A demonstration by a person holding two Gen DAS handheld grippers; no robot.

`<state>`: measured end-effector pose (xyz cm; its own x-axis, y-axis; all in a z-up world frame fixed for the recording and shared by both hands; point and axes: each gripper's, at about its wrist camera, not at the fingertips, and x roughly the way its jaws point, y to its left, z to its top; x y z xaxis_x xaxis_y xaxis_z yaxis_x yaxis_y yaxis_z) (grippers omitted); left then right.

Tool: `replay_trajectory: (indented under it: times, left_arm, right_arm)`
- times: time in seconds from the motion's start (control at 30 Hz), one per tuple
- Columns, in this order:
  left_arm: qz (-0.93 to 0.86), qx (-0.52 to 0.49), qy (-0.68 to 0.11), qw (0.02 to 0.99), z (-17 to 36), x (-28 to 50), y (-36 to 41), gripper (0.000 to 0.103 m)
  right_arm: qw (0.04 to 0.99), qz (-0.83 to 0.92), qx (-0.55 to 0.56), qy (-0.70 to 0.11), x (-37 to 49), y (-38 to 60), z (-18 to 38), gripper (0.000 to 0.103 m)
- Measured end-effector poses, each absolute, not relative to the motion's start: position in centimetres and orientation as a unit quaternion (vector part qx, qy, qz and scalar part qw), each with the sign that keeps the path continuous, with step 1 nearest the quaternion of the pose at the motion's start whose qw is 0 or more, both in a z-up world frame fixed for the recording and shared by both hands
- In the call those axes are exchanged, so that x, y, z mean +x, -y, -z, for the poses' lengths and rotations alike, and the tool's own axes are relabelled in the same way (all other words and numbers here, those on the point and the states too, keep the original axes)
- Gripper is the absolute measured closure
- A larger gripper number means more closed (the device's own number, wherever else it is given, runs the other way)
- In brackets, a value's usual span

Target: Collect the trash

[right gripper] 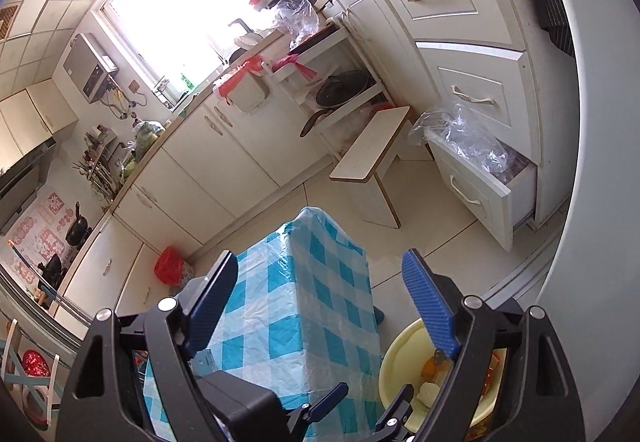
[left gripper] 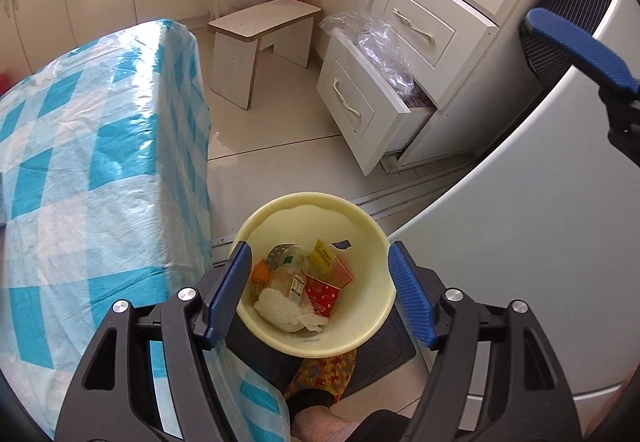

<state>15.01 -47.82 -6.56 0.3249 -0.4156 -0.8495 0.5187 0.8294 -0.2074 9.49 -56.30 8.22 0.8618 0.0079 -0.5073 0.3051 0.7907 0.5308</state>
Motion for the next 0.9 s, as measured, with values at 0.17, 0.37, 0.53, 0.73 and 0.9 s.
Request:
replay_trajectory:
  times: [0.17,0.37,0.53,0.73,0.9]
  left_arm:
    - [0.287,0.067,-0.482,0.825,4.4,13.6,43.7,0.031]
    - [0.247,0.098,-0.442,0.857,1.7,11.9,34.0,0.025]
    - [0.189,0.092,-0.435,0.875,0.3,12.1,24.0,0.023]
    - [0.120,0.066,-0.436,0.889,-0.5,13.0,14.0,0.023]
    - [0.085,0.016,-0.443,0.892,0.6,13.1,8.8,0.022]
  right_arm:
    - [0.911,0.081,0.315,-0.252,9.9,55.7,-8.4,0.022]
    - [0.916,0.046,0.278,-0.284,12.0,51.8,-8.5,0.018]
    - [0.923,-0.014,0.186,-0.336,15.4,45.0,-8.0,0.014]
    - [0.922,-0.116,-0.026,-0.369,19.0,32.8,-6.4,0.014]
    - [0.897,-0.159,-0.171,-0.375,20.7,24.4,-3.0,0.014]
